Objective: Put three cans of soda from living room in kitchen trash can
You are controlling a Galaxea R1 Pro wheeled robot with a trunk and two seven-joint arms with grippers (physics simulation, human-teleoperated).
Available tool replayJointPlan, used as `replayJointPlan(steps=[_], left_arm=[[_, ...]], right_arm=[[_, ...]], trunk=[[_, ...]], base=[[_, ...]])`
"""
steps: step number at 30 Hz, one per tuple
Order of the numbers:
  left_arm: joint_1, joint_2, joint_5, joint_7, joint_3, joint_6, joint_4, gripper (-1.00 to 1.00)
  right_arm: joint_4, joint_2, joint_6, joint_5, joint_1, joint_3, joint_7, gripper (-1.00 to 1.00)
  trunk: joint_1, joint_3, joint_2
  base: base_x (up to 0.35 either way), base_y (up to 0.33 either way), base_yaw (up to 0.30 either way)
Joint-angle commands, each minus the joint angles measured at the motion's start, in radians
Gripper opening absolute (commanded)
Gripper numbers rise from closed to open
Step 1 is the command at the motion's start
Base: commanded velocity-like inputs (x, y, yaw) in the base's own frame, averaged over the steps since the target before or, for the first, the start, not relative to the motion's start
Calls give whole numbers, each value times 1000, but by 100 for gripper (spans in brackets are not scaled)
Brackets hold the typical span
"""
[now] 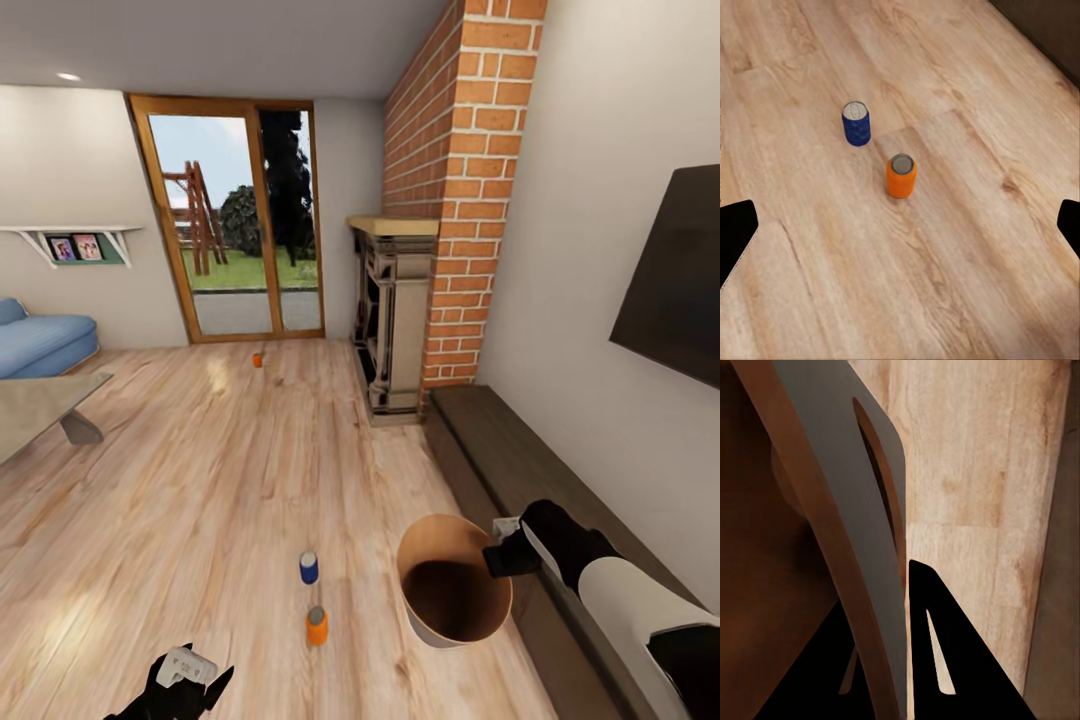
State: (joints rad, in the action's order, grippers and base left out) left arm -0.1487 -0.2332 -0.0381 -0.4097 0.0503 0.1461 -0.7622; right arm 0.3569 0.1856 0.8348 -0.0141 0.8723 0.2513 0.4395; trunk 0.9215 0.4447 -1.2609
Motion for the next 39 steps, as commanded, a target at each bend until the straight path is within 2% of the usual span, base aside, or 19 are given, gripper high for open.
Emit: replayJointPlan(steps=[1,5,6,7,8,9,11,14,15,18,19,20,22,24,26,30,35,39], left_arm=[[0,0,0,3,0,-3,-1,100],[-6,2,-3,11,1,-73,-31,100],[-11,2,-3,12,1,-141,-58,100],[-15,4,-4,13,1,-180,-73,100],[-26,9,-4,13,2,-257,-111,100],[-35,13,-4,14,2,-300,-133,100],[-95,36,-3,14,3,-501,-224,100],[-159,57,-3,13,7,-656,-271,100],[-213,79,-2,13,12,-755,-286,100],[-296,117,0,18,19,-889,-298,100],[-337,140,1,20,23,-959,-300,100],[-353,152,1,21,25,-988,-301,100],[-391,203,2,24,37,-1075,-302,100],[-403,228,3,25,43,-1120,-299,100],[-409,242,3,26,46,-1151,-289,100],[-414,250,3,27,49,-1172,-261,100],[-416,252,2,35,51,-1138,-165,100],[-416,252,1,37,51,-1063,-68,100]], right_arm=[[1,-1,4,20,1,-4,6,-100],[5,-2,4,20,1,-4,6,-100],[6,-3,4,20,1,-4,6,-100],[6,-3,4,20,1,-4,6,-100],[7,-4,4,20,1,-4,6,-100],[7,-4,4,20,1,-4,6,-100],[8,-5,4,20,1,-4,5,-100],[9,-6,4,20,1,-4,5,-100],[9,-7,4,20,1,-3,5,-100],[10,-7,4,20,1,-3,5,-100],[11,-7,4,19,1,-2,5,-100],[11,-8,4,19,1,-2,5,-100],[12,-8,4,17,1,-2,4,-100],[12,-8,4,16,1,-2,4,-100],[12,-6,4,16,1,-3,4,-100],[12,-5,4,16,1,-4,4,-100],[14,-1,11,16,1,-9,4,-100],[13,5,42,17,7,-10,6,-100]], trunk=[[0,0,0],[0,1,0],[0,1,0],[0,2,0],[0,2,0],[0,2,0],[0,2,0],[0,2,0],[0,2,0],[0,2,0],[0,2,0],[0,2,0],[0,2,0],[0,2,0],[0,2,0],[0,2,0],[0,2,0],[4,6,-7]], base=[[328,0,0],[328,0,0],[328,0,0],[328,0,0],[328,0,0],[328,0,0],[328,0,0],[328,0,0],[328,0,0],[328,0,0],[327,0,0],[325,0,0],[251,0,0],[135,0,0],[69,0,0],[29,0,0],[4,0,0],[0,0,0]])
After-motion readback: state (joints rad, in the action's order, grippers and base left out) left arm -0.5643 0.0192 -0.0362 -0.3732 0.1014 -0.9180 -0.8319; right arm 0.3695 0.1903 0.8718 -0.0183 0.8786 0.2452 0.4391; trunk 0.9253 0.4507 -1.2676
